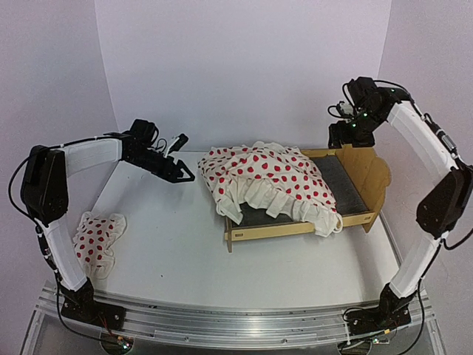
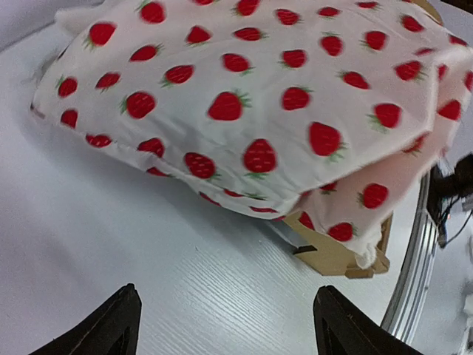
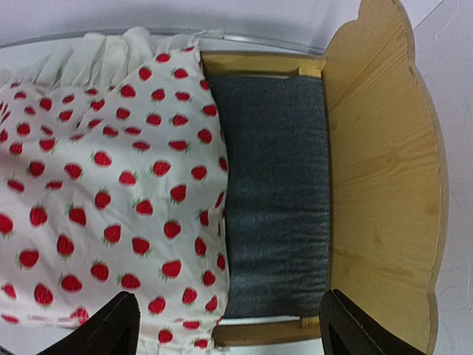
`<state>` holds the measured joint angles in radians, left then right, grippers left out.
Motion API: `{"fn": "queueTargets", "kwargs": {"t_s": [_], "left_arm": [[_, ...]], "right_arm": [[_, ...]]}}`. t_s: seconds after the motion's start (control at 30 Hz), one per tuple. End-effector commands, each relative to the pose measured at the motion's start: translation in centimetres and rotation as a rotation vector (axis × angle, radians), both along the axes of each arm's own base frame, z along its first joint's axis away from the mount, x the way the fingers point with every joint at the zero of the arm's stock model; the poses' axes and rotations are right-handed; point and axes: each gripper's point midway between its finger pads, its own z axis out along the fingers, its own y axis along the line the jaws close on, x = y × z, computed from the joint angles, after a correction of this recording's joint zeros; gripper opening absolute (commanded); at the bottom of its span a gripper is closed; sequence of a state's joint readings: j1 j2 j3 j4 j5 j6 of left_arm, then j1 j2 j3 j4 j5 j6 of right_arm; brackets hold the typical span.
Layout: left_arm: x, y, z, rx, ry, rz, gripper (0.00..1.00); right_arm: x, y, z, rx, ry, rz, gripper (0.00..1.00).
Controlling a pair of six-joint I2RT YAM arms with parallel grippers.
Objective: Set up the pet bed
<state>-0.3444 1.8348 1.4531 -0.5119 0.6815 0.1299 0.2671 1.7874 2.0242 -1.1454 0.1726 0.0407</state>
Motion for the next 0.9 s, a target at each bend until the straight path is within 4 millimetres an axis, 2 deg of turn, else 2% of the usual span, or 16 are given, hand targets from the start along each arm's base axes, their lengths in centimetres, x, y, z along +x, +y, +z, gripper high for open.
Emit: {"fn": "queueTargets", "kwargs": {"t_s": [0.0,0.13,0.3,0.4,0.43,0.5,0.57,0.6,0.63,0.7,0.73,0.87], "left_arm": [[3.2,-1.7,1.7,-0.192,0.154,0.231,0.85],[4.2,-3.1,1.4,-0.288,0.217,0.266,0.89],[5.3,-4.8,-0.5,-0.292,0.283,0.274,0.89],[5.8,-6.1,-1.5,-0.286,0.309,0.259,0.85],[5.9,-6.5,-1.7,-0.286,0.31,0.253,0.82],[6.2,-7.2,-1.7,-0.294,0.296,0.239,0.73],[6.7,-8.0,-1.6,-0.301,0.272,0.218,0.57],[6.9,-8.3,-1.3,-0.304,0.259,0.203,0.46],[7.1,-8.7,-0.8,-0.31,0.244,0.187,0.33],[7.5,-9.1,0.6,-0.322,0.197,0.156,0.09],[7.8,-9.2,1.2,-0.321,0.169,0.144,0.0],[8.7,-10.1,4.3,-0.272,-0.043,0.055,0.0]], "right_arm": [[3.3,1.2,-2.7,0.047,0.062,-0.035,0.84],[5.7,3.2,-6.8,0.122,0.145,-0.034,0.84],[8.2,5.1,-13.2,0.229,0.267,-0.028,0.8],[8.6,5.7,-16.2,0.293,0.332,-0.037,0.69],[8.7,5.8,-16.9,0.301,0.347,-0.042,0.63],[8.7,5.5,-17.8,0.299,0.357,-0.044,0.43],[8.7,5.1,-17.9,0.28,0.351,-0.046,0.21],[8.7,4.7,-17.5,0.262,0.338,-0.045,0.1],[8.6,4.3,-16.9,0.241,0.32,-0.044,0.04],[8.6,3.1,-15.2,0.179,0.269,-0.047,0.0],[8.6,2.5,-14.3,0.148,0.239,-0.05,0.0],[8.4,-1.6,-9.8,-0.057,0.106,-0.11,0.0]]}}
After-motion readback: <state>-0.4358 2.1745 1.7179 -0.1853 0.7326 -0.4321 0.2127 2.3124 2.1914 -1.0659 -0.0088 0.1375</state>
